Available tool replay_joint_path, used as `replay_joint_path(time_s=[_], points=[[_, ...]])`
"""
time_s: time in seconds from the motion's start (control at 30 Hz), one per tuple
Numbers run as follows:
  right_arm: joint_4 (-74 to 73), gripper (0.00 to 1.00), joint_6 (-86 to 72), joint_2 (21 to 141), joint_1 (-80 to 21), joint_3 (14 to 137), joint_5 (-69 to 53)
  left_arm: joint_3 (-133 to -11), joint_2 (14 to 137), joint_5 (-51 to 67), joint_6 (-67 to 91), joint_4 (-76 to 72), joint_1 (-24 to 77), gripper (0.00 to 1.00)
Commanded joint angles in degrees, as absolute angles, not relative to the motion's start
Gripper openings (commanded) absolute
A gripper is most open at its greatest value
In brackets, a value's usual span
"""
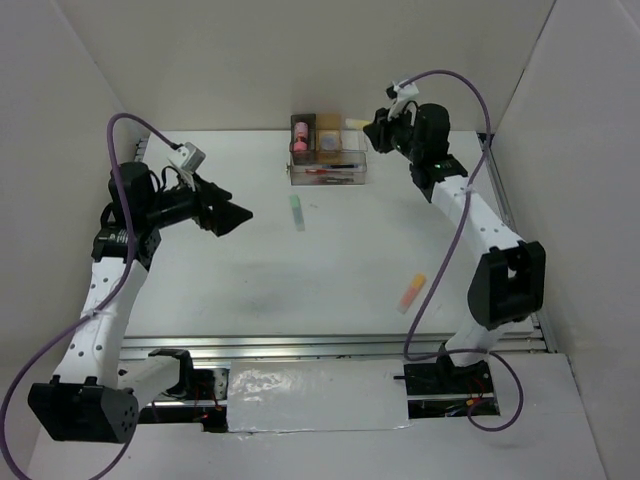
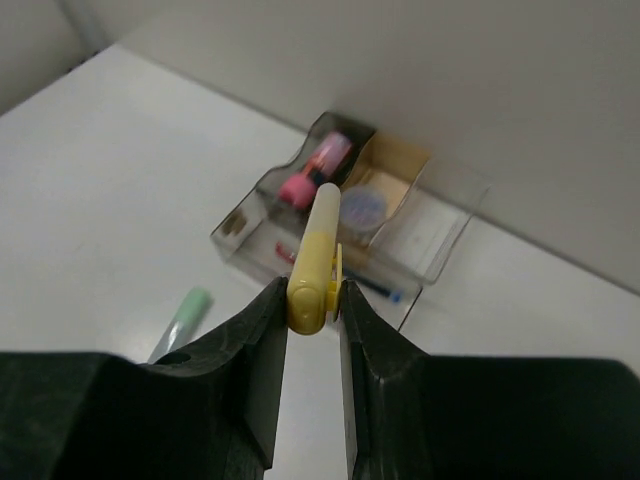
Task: Sort the stationery into containers
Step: Place the pen in the storage box.
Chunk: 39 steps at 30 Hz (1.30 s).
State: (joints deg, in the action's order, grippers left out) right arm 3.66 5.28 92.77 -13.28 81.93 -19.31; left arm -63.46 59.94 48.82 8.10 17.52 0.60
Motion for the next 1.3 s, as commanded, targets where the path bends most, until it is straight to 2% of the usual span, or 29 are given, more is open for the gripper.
replay_joint_path(time_s=[0.0,0.1,0.13,0.17,0.23,0.43,0.77,0.87,0.97,1.03,1.13,1.17,1.2,1.27], points=[[20.47,0.00,1.32,99.83,-14.06,87.53,-9.59,-62.93,61.34,51.24,10.11,11.96,0.26,0.99],[27.57,0.00,0.09,105.81,-15.81,89.56,-0.20,-62.67,63.45,51.94,10.19,10.55,-1.58,0.99],[31.25,0.00,0.61,107.04,-16.43,88.95,6.87,-62.40,64.15,52.29,10.37,10.11,-1.93,0.99],[38.68,0.00,1.40,109.84,-16.78,87.64,8.60,-62.32,64.60,52.47,10.55,8.72,-2.11,0.99],[42.79,0.00,3.33,112.57,-17.49,87.97,8.97,-61.88,66.09,53.00,11.24,7.04,-2.64,0.99],[36.30,0.00,-1.32,125.39,-16.17,101.14,3.96,-59.51,68.91,53.17,14.50,-1.30,-3.60,0.99],[27.96,0.01,-2.90,138.24,-14.68,113.72,5.54,-58.18,71.19,52.03,11.78,-0.88,-3.43,0.99],[23.65,0.10,-3.51,140.00,-14.24,118.11,5.19,-58.27,71.72,46.86,11.60,-0.35,-2.29,0.99],[22.06,0.34,-3.78,141.67,-13.97,119.97,4.22,-58.10,72.07,40.36,12.99,-0.53,-1.15,0.99],[20.49,0.39,-4.30,141.85,-13.80,120.58,3.69,-59.40,73.12,30.91,13.88,1.65,1.91,0.99],[18.20,0.47,-5.18,141.77,-13.62,120.94,2.20,-61.26,75.40,24.98,12.84,3.78,5.62,0.99],[17.41,0.55,-5.36,141.16,-13.62,120.24,1.76,-61.61,76.37,23.48,12.48,3.95,6.67,0.99],[16.71,0.58,-5.54,140.72,-13.62,120.06,1.41,-62.05,77.16,21.81,11.87,4.39,7.72,0.99],[14.43,0.61,-5.54,138.62,-13.27,119.01,0.45,-64.50,80.13,18.29,10.73,7.02,10.89,0.99]])
